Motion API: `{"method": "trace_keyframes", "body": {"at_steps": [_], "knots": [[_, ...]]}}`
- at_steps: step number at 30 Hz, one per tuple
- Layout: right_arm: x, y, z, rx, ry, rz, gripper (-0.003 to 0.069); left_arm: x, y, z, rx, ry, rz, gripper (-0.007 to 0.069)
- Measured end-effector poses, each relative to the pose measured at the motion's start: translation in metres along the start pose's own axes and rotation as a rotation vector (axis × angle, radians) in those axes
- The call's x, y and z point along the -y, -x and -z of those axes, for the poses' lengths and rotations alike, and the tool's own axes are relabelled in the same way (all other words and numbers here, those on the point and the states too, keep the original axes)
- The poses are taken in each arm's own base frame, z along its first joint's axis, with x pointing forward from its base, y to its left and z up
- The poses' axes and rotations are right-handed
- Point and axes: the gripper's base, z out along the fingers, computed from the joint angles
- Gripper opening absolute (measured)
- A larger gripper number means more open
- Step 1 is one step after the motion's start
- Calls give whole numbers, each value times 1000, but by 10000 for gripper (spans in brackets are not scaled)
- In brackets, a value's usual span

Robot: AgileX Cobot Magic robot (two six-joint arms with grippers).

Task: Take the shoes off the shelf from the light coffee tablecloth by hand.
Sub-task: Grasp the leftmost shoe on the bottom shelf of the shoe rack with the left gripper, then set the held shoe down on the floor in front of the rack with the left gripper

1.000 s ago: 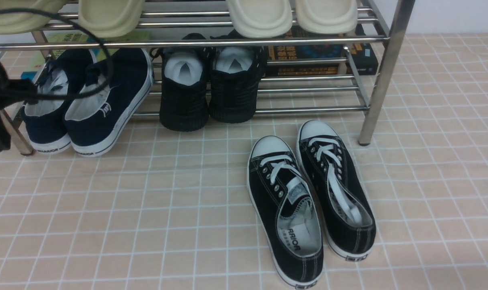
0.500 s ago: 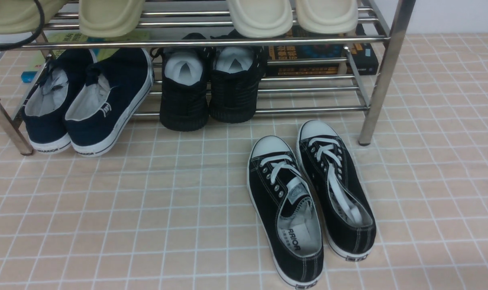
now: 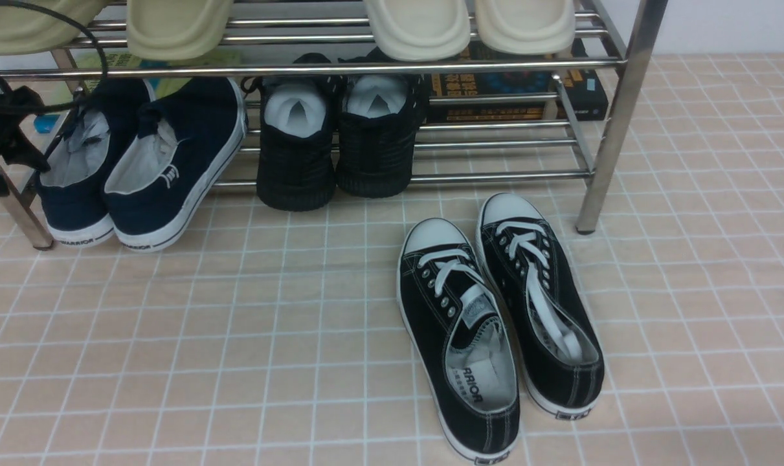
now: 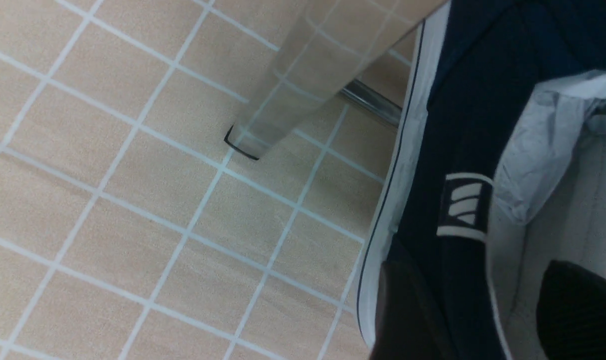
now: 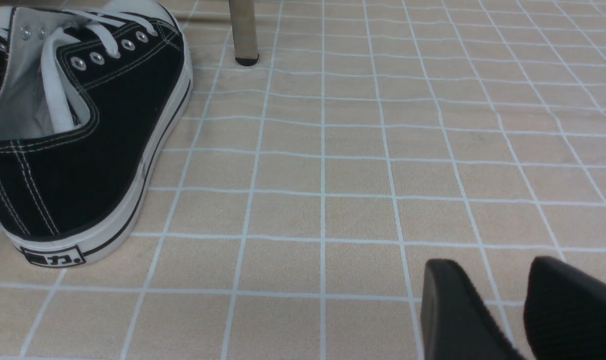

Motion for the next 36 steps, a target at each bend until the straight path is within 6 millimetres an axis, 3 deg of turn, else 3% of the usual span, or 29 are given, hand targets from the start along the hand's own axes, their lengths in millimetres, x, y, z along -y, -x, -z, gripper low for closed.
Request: {"method": "trace_keyframes", "body": {"at_steps": [9, 18, 22, 29, 36], "knots": [[0, 0, 0, 0, 0, 0, 239, -6, -3, -26, -31, 11, 17, 321], [0, 0, 0, 0, 0, 0, 239, -7, -5, -38, -51, 7, 36, 58], [0, 0, 0, 0, 0, 0, 239, -7, -6, -36, -62, 8, 51, 44], [0, 0, 0, 0, 0, 0, 239, -12, -9, 6, -112, 53, 89, 43], [0, 0, 0, 0, 0, 0, 239, -14, -12, 94, -26, 120, 21, 42]]}}
